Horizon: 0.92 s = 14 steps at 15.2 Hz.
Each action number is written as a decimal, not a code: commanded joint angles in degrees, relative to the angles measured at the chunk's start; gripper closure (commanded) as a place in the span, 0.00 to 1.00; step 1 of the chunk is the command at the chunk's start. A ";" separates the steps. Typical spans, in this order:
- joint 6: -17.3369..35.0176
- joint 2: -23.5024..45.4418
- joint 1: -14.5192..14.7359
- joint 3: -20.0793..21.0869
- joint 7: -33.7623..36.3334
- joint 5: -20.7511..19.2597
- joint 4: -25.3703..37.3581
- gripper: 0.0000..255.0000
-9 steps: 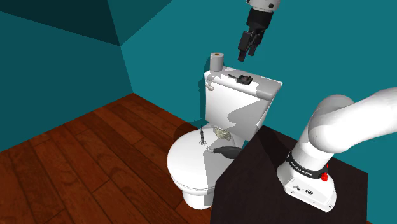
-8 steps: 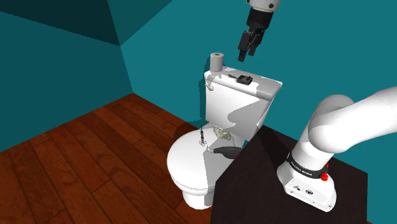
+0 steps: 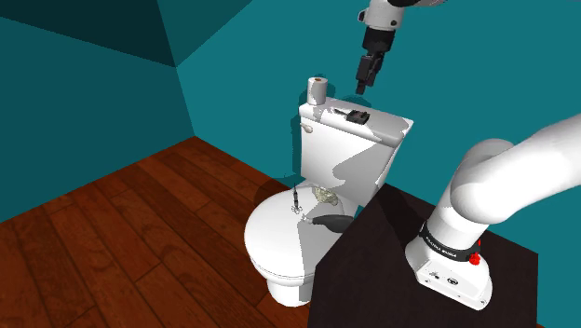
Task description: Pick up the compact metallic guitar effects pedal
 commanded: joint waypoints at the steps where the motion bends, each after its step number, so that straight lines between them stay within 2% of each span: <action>1: 0.86 3.10 -0.18 -2.72 -4.12 -1.24 0.92 0.00; 8: 3.25 15.88 -0.17 -11.00 -17.48 -3.25 7.08 0.00; 14: 4.94 29.44 -0.53 -16.92 -29.54 -1.88 15.05 0.00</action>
